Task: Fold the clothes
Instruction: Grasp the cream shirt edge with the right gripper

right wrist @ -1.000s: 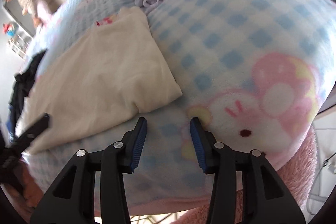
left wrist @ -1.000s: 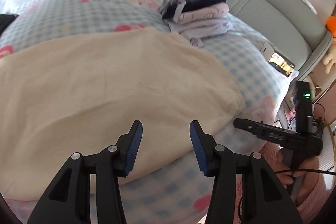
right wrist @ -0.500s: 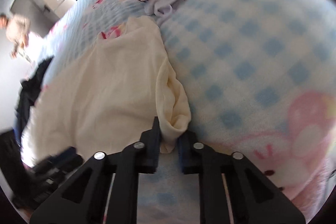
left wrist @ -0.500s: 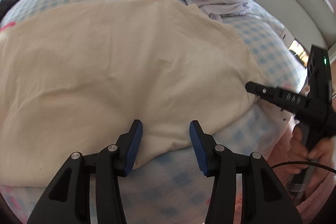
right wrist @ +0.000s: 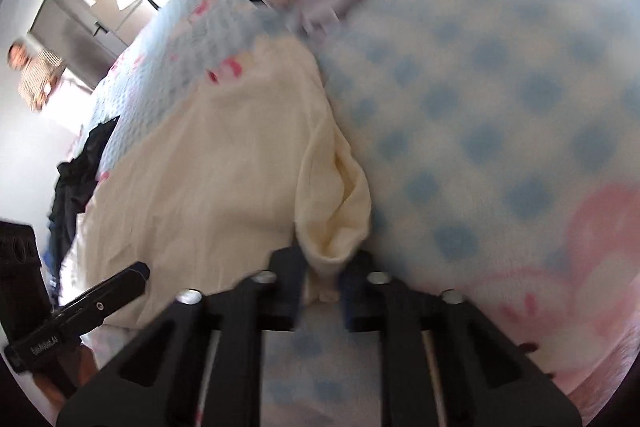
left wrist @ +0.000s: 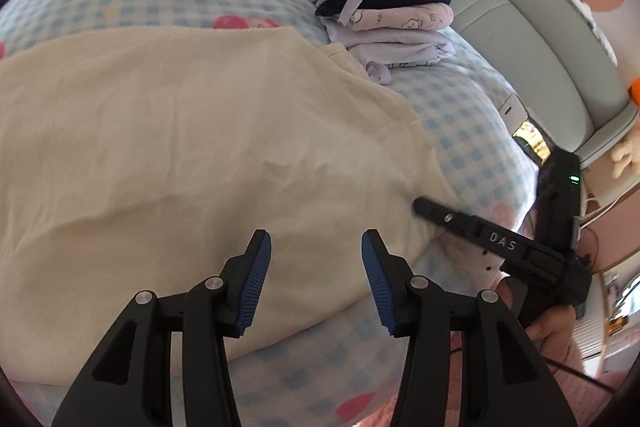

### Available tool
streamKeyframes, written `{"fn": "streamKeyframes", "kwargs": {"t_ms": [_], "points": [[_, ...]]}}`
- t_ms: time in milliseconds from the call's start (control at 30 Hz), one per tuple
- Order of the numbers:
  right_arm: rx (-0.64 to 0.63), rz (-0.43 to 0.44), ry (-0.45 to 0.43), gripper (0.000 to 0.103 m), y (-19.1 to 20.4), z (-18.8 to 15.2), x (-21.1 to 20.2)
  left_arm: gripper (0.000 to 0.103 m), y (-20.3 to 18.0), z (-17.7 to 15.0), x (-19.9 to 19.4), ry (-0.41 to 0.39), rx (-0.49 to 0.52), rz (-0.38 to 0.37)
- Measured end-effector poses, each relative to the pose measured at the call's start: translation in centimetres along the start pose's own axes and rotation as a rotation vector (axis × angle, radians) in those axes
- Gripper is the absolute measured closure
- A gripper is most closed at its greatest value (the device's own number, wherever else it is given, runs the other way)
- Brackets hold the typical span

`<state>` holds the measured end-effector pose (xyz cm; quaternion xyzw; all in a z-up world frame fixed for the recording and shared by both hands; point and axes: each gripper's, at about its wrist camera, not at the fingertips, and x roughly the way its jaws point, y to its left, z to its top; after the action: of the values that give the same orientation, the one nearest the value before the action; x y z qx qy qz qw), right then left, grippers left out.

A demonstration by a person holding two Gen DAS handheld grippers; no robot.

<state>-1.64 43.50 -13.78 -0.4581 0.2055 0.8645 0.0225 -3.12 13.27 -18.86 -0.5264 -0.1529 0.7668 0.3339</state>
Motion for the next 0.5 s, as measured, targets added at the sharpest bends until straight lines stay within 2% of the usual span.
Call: {"fn": "streamKeyframes", "kwargs": {"t_ms": [100, 167, 233, 467, 500], "points": [[-0.178, -0.024, -0.096, 0.097, 3.7, 0.0, -1.4, 0.053, 0.0, 1.0, -0.1, 0.000, -0.029, -0.047], [-0.274, 0.003, -0.103, 0.098, 6.2, -0.5, -1.6, 0.048, 0.1, 1.7, -0.2, -0.001, -0.048, -0.079], [-0.353, 0.030, -0.104, 0.098, 8.3, -1.0, -1.7, 0.046, -1.0, 2.5, 0.8, 0.027, -0.023, -0.079], [-0.384, 0.123, -0.021, 0.098, 9.8, -3.1, -0.2, 0.045, -5.1, 5.3, 4.7, 0.133, 0.078, -0.072], [-0.386, 0.125, -0.014, 0.097, 9.7, -3.2, -0.2, 0.047, -5.3, 5.3, 5.5, 0.147, 0.097, -0.035]]}}
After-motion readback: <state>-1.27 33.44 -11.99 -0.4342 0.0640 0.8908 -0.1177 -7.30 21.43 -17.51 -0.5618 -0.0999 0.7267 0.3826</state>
